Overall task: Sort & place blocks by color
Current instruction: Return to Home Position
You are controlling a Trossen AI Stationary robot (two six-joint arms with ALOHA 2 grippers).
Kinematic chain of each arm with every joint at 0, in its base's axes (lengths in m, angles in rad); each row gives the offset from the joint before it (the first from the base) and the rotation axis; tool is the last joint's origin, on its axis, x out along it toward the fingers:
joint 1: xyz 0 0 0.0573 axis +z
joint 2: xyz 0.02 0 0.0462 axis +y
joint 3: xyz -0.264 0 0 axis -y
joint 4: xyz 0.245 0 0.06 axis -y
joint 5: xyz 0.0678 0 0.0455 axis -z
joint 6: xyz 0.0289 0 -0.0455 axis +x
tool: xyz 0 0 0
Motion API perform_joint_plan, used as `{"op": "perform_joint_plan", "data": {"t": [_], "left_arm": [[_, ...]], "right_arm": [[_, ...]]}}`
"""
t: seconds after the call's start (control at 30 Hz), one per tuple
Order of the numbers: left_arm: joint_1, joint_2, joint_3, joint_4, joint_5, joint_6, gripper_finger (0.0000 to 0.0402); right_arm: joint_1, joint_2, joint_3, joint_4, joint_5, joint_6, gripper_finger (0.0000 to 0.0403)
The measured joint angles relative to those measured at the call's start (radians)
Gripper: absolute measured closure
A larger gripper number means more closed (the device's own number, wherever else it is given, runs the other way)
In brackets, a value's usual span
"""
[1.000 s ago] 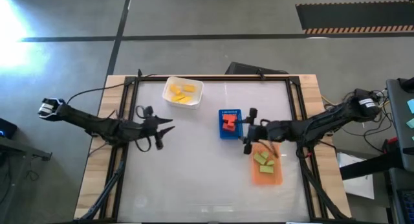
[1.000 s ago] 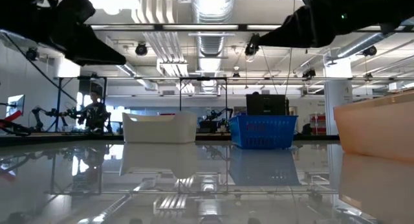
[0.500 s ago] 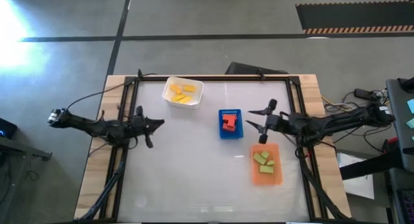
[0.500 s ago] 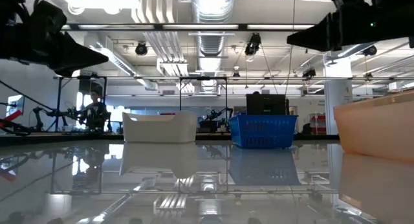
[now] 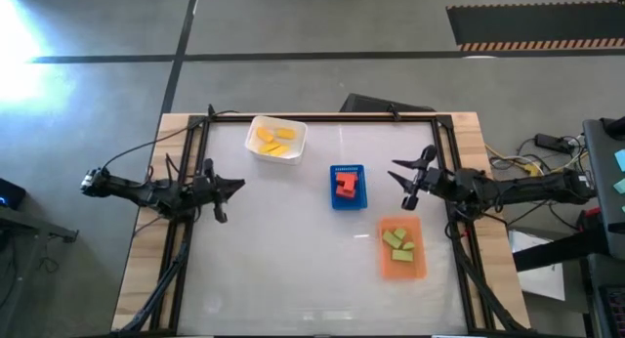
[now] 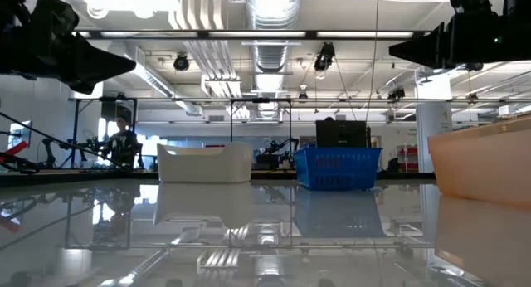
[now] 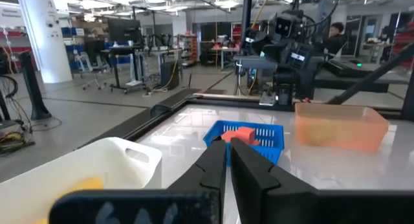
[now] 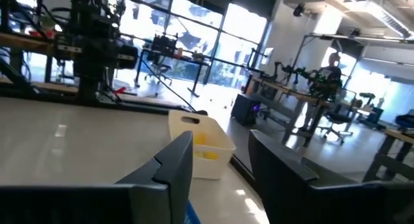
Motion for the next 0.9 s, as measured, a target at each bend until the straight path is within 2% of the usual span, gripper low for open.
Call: {"op": "perform_joint_plan", "data": {"t": [0.3,0.43,0.73,0.9], "left_arm": [[0.000,0.006,-0.001,-0.001,-0.001,-0.001,0.0395],[0.000,0.008,-0.002,-0.001,-0.002,-0.002,0.0395],[0.000,0.017,-0.002,0.001,-0.002,-0.002,0.0395],[0.000,0.017,-0.003,0.002,-0.003,-0.002,0.0395]], "right_arm": [[-0.010,-0.115,-0.054,-0.052,-0.066,-0.002,0.0287],[-0.009,-0.159,-0.077,-0.068,-0.130,0.020,0.0294],[-0.009,-0.183,-0.077,-0.108,-0.387,0.120,0.0313],[-0.009,-0.192,-0.078,-0.094,-0.548,0.096,0.0323]]}}
